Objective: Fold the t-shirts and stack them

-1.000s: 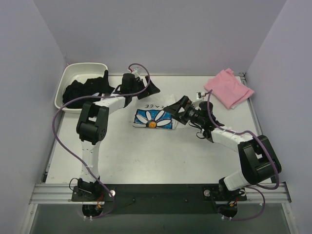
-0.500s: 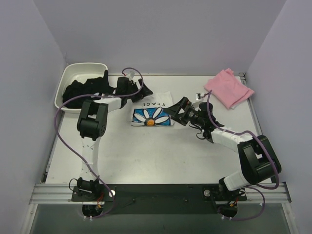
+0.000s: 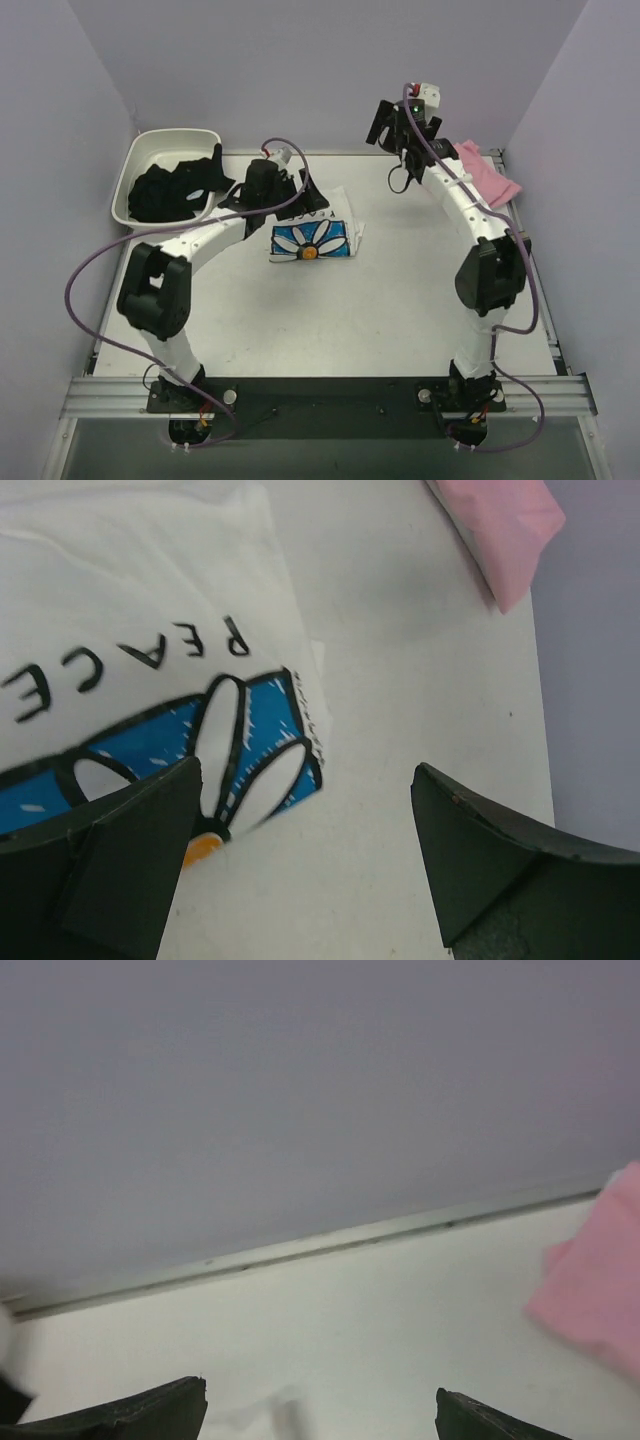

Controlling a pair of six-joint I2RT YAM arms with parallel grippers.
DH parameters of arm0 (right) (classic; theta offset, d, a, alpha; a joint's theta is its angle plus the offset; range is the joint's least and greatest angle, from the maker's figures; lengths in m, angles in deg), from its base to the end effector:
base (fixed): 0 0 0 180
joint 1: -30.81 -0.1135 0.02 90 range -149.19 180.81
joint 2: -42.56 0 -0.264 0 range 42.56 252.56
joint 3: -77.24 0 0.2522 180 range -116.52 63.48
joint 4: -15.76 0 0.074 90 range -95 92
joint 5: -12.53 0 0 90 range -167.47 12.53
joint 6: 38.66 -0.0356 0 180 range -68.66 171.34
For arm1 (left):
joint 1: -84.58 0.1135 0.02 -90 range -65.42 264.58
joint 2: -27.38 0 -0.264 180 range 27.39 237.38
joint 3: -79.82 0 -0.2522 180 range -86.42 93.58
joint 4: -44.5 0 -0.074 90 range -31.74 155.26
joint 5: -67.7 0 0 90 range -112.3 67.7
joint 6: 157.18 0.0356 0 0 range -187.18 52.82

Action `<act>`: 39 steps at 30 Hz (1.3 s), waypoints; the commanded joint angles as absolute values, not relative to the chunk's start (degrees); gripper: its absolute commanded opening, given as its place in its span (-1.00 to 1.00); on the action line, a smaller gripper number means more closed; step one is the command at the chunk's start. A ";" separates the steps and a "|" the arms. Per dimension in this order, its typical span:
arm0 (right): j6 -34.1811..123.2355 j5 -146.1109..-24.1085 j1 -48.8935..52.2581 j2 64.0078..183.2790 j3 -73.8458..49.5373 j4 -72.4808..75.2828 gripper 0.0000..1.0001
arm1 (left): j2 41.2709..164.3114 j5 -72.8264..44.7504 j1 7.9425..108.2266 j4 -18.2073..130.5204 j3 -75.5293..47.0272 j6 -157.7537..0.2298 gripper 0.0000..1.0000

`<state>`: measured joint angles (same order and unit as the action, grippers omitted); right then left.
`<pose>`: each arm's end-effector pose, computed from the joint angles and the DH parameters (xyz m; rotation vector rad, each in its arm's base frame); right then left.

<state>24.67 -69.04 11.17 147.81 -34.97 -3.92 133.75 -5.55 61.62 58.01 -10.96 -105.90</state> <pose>0.4221 0.1451 0.3747 0.2173 1.7995 0.4462 0.3904 -0.1765 0.2373 -0.1200 2.2253 -0.9293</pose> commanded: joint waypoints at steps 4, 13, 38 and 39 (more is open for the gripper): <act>31.66 -52.77 22.45 167.88 -56.66 -23.85 1.00 | 113.89 -14.38 53.75 68.20 -25.84 -108.22 0.91; 28.66 -51.11 33.35 181.07 -66.86 -23.67 1.00 | 96.39 -18.78 46.53 71.70 -39.22 -109.02 0.91; 24.80 -75.18 38.81 190.39 -73.10 -40.71 1.00 | 95.59 -16.50 46.53 72.05 -41.16 -108.23 0.91; 24.80 -76.31 38.72 190.39 -73.02 -41.41 1.00 | 95.24 -16.85 46.44 72.32 -41.16 -108.14 0.91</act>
<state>25.43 -70.88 38.34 189.56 -72.42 -32.83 98.58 -16.89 46.43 72.30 -41.30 -108.50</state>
